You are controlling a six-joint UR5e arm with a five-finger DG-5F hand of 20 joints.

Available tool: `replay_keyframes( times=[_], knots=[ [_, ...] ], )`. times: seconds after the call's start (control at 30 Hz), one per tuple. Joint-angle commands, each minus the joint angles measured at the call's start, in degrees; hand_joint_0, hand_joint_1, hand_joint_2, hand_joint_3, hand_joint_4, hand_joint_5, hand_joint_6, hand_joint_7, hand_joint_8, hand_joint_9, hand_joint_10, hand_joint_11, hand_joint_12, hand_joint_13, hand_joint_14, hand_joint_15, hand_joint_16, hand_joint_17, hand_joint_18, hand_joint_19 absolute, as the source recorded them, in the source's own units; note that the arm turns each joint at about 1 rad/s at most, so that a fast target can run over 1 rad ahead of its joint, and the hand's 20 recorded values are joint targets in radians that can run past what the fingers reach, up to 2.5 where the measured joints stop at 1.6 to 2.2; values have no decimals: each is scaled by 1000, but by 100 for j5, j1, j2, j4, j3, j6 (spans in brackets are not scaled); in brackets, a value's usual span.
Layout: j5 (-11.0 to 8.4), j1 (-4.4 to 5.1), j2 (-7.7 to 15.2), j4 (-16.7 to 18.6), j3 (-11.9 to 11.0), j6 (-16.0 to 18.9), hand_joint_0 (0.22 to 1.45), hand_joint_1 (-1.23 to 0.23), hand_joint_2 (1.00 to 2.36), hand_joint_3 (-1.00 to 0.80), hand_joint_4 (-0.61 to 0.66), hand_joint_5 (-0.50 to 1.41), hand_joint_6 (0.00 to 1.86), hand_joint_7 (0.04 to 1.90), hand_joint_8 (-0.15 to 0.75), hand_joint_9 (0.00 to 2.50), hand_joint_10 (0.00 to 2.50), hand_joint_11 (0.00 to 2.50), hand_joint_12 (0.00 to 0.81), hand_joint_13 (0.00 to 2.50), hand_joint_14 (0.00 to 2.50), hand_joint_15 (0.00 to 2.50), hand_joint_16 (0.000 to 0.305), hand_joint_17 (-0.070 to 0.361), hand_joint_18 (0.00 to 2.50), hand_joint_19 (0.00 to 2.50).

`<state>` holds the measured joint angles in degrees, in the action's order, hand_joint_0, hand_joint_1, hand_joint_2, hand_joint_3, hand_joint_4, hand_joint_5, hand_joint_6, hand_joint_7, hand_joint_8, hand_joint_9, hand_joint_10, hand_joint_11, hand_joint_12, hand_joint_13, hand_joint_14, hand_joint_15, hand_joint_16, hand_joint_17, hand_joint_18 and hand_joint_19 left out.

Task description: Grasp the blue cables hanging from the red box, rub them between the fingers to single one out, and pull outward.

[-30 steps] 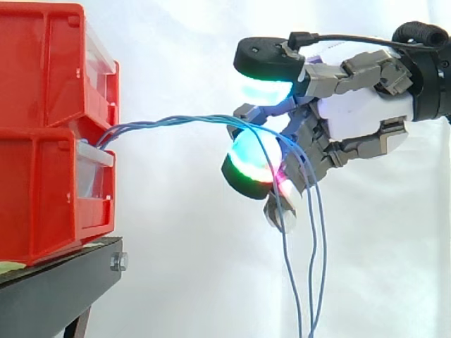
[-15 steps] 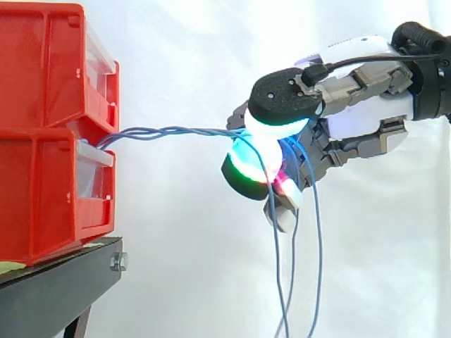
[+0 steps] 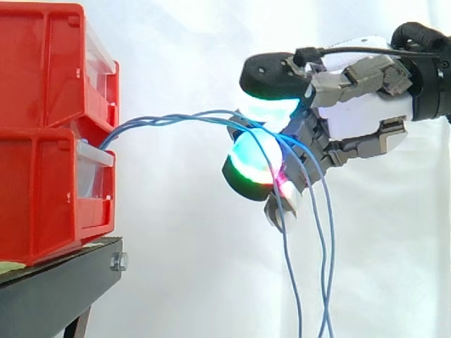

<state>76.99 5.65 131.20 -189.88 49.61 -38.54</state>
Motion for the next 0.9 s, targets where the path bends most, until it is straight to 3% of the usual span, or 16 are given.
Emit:
replay_keyframes(
  times=[0.0,0.13,0.4,0.5,0.7,0.87],
  knots=[
    [0,-2,2,4,5,-31,555,-350,1000,-500,46,-111,878,1078,237,1053,22,741,338,807,24,632,45,101,571,522],
    [0,-11,2,4,5,-31,584,-417,1005,-425,54,-110,875,1108,238,1069,20,758,338,815,24,636,44,99,571,529],
    [0,-11,2,4,5,-31,580,-743,1011,-230,82,-112,887,1084,258,1046,20,749,372,844,22,622,50,113,652,471],
    [18,-11,2,4,5,-31,611,-846,1014,-211,51,-129,908,1057,242,991,21,764,347,811,25,627,46,103,619,468],
    [26,15,2,30,49,-40,695,-916,1009,-374,-48,-137,915,1046,228,954,22,756,329,785,23,603,41,93,619,439],
    [26,7,-16,13,5,-31,713,-918,1000,-500,-54,-140,916,1021,219,941,21,749,324,783,23,600,40,91,629,426]
  ],
)
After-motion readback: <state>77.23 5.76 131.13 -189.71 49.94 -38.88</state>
